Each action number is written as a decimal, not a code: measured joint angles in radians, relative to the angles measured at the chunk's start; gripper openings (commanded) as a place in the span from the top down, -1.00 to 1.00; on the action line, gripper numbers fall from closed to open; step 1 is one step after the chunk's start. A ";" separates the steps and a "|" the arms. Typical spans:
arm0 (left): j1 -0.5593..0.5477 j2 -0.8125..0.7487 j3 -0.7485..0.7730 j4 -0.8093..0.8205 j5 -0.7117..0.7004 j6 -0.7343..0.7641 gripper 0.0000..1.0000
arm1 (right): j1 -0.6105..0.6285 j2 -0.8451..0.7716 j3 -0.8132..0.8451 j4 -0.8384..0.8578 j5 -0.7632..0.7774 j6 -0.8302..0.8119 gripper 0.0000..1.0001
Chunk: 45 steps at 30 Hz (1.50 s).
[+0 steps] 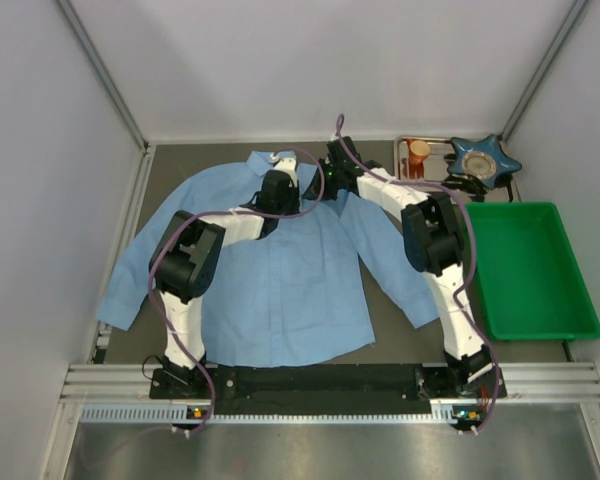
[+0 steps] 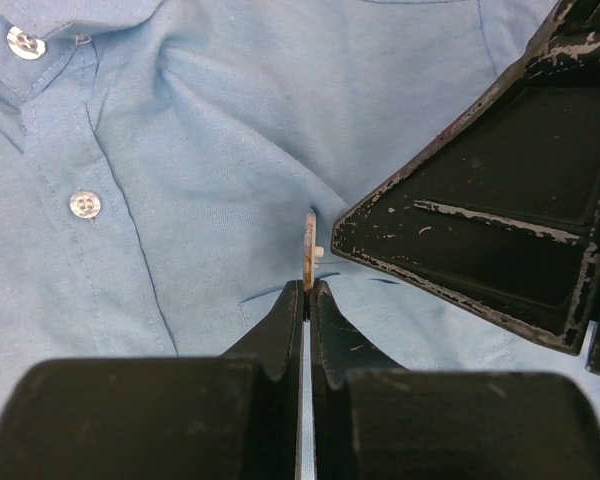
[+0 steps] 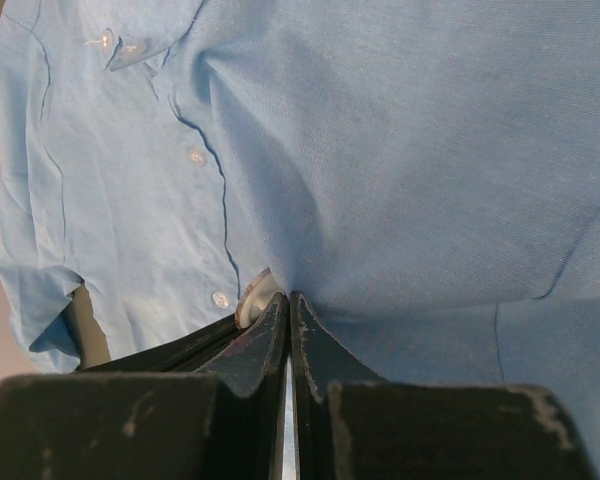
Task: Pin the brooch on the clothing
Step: Pin the brooch to the clothes.
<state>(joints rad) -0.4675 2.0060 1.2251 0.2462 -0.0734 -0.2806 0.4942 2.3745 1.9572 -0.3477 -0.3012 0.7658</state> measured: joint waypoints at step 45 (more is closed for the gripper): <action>0.029 -0.010 -0.164 0.270 0.106 -0.060 1.00 | -0.007 -0.003 -0.020 0.015 -0.018 0.024 1.00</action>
<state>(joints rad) -0.4389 1.9961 1.0611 0.5163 0.0330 -0.3405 0.4873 2.3718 1.9369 -0.3325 -0.3191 0.7895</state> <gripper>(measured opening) 0.022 0.005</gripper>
